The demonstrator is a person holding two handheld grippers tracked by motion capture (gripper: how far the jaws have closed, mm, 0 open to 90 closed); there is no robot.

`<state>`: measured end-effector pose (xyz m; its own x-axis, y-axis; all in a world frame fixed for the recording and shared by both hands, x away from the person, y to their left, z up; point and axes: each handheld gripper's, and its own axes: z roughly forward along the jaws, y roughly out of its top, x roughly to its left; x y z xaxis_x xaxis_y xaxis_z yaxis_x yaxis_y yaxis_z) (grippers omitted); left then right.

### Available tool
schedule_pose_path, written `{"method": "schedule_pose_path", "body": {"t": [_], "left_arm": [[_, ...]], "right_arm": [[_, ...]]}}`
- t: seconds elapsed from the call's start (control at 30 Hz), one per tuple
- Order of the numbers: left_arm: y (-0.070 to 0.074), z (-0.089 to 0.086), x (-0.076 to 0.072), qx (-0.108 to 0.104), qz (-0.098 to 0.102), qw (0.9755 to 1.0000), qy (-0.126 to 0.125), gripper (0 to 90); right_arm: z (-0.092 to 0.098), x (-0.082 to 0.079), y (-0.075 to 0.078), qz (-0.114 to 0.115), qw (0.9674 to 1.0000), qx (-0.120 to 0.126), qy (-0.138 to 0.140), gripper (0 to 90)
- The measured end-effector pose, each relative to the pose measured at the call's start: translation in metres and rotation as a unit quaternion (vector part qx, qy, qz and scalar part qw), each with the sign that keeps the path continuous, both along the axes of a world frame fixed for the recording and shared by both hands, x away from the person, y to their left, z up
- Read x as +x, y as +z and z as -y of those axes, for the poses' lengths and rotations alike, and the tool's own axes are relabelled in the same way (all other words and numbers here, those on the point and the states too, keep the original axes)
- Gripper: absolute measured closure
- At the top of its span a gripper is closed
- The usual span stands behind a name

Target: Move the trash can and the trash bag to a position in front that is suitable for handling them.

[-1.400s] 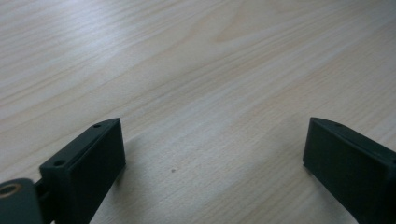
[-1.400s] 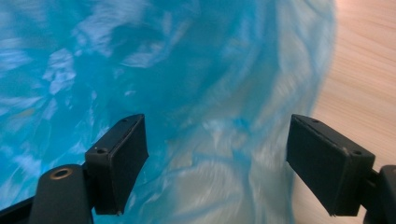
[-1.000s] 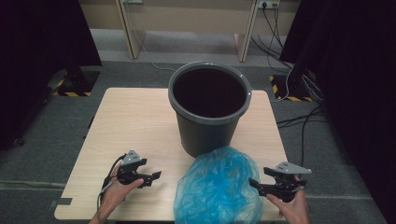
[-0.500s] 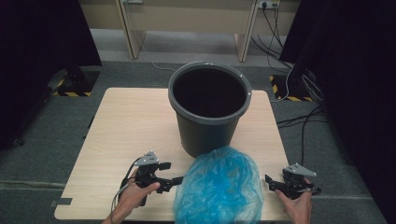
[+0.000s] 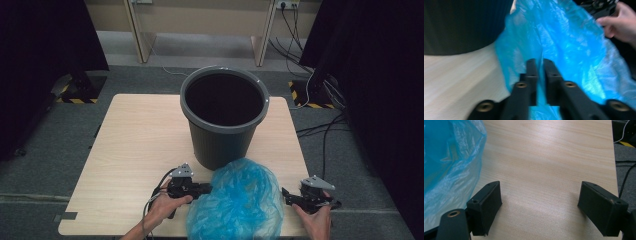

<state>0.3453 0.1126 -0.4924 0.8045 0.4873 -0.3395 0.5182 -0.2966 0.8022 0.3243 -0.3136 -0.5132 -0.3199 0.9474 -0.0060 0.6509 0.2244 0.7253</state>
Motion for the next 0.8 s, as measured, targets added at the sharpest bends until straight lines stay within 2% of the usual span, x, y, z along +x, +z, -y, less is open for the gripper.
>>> {"method": "schedule_pose_path", "body": {"t": [0.03, 0.1, 0.27, 0.43, 0.5, 0.57, 0.7, 0.8], "left_arm": [[0.001, -0.003, 0.000, 0.006, 0.006, 1.0000, 0.001, 89.1], [0.006, -0.014, 0.001, 0.008, 0.012, 0.9999, 0.004, 89.6], [0.019, -0.056, 0.004, 0.019, 0.023, 0.9993, 0.022, 89.7], [0.025, -0.105, 0.010, 0.045, 0.029, 0.9965, 0.065, 89.7], [0.027, -0.123, 0.016, 0.058, 0.031, 0.9942, 0.085, 89.7], [0.029, -0.140, 0.023, 0.074, 0.034, 0.9906, 0.109, 89.7], [0.031, -0.168, 0.040, 0.084, 0.031, 0.9853, 0.146, 89.7], [0.031, -0.182, 0.051, 0.088, 0.027, 0.9817, 0.167, 89.7]], "right_arm": [[0.000, 0.000, 0.000, 0.000, 1.0000, 0.000, 0.001, 19.0], [0.000, 0.000, 0.000, -0.001, 1.0000, 0.000, 0.002, 19.0], [0.000, 0.000, 0.000, 0.000, 1.0000, 0.000, 0.001, 18.9], [0.000, 0.000, 0.000, 0.000, 1.0000, 0.000, 0.001, 19.0], [0.000, 0.000, 0.000, 0.000, 1.0000, 0.001, 0.001, 18.9], [0.000, 0.001, 0.000, 0.000, 1.0000, 0.001, 0.001, 18.9], [0.000, 0.001, 0.000, -0.001, 1.0000, 0.001, 0.001, 18.8], [0.000, 0.002, 0.000, 0.000, 1.0000, 0.001, 0.001, 18.8]]}}
